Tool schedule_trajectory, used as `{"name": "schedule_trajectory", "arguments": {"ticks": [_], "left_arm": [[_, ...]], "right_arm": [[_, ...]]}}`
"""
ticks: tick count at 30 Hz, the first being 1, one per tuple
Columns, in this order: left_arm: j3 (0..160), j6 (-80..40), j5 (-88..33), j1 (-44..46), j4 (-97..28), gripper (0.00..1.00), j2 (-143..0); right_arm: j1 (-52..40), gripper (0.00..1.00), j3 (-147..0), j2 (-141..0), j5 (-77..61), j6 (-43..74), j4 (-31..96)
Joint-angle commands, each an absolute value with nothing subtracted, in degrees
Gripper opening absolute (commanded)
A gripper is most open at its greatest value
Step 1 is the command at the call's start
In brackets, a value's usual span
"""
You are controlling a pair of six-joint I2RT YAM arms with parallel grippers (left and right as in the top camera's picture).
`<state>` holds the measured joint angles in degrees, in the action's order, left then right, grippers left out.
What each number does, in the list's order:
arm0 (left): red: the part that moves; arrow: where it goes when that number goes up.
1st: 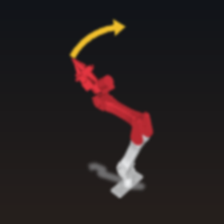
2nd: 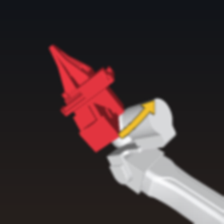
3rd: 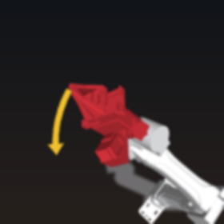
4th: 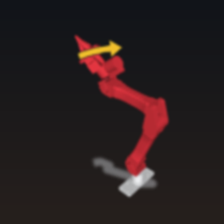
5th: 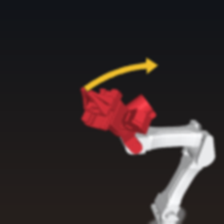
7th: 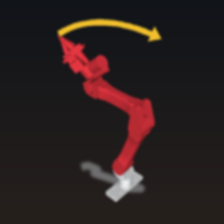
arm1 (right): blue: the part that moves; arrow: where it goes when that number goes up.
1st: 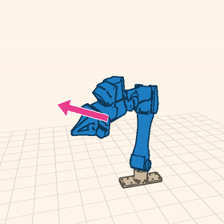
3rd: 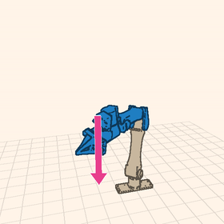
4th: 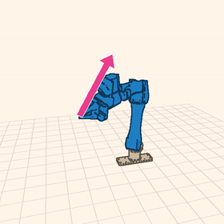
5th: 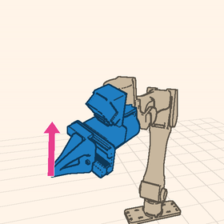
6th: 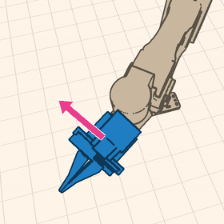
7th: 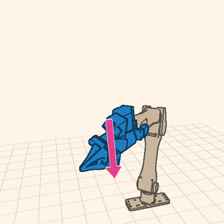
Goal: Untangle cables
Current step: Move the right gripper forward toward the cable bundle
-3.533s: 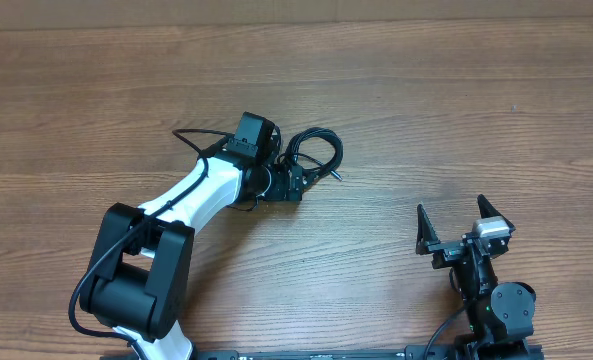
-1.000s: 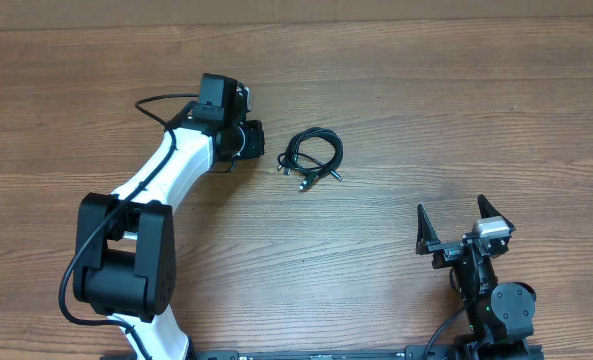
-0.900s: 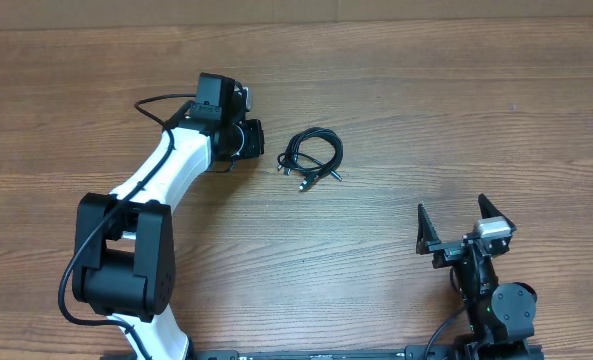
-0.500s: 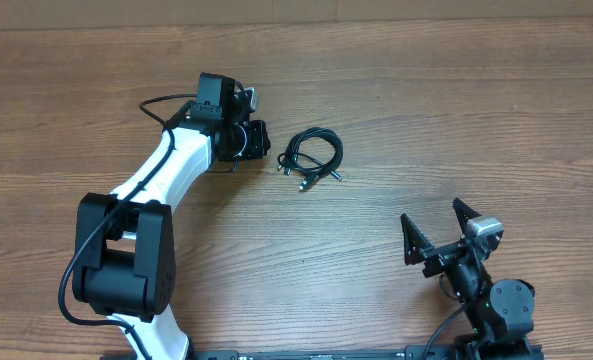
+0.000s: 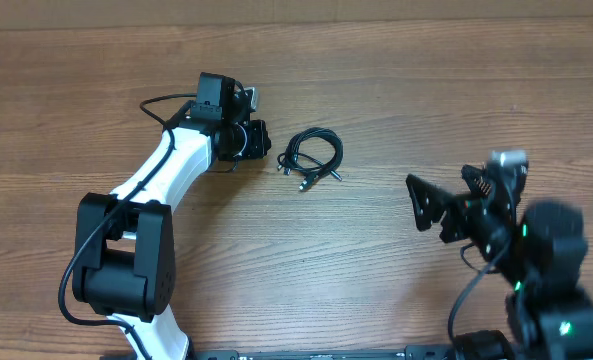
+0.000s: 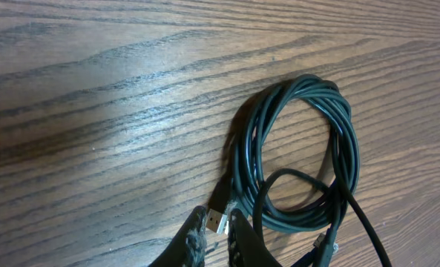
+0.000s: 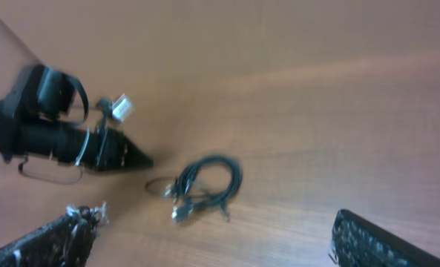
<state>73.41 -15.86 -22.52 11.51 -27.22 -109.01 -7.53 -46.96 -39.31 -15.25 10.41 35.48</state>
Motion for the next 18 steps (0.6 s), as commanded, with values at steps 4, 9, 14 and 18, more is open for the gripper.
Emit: {"name": "schedule_trajectory", "arguments": {"ticks": [4,9,14,18], "left_arm": [[74.4,-14.1,-23.3,11.5,-27.2,0.13,-109.0],[74.4,-14.1,-23.4,11.5,-27.1,0.13,-109.0],[74.4,-14.1,-23.4,11.5,-27.0,0.13,-109.0],[74.4,-14.1,-21.5,11.5,-27.0,0.12,-109.0]], "right_arm": [[-7.4,1.0,-67.6,-57.1,-22.0,11.2,51.2],[-7.4,1.0,-74.3,-67.2,-36.1,11.2,54.6],[-7.4,1.0,-74.3,-73.5,-43.8,12.1,54.9],[-7.4,0.67,-74.3,-76.9,-43.8,12.5,53.8]]}}
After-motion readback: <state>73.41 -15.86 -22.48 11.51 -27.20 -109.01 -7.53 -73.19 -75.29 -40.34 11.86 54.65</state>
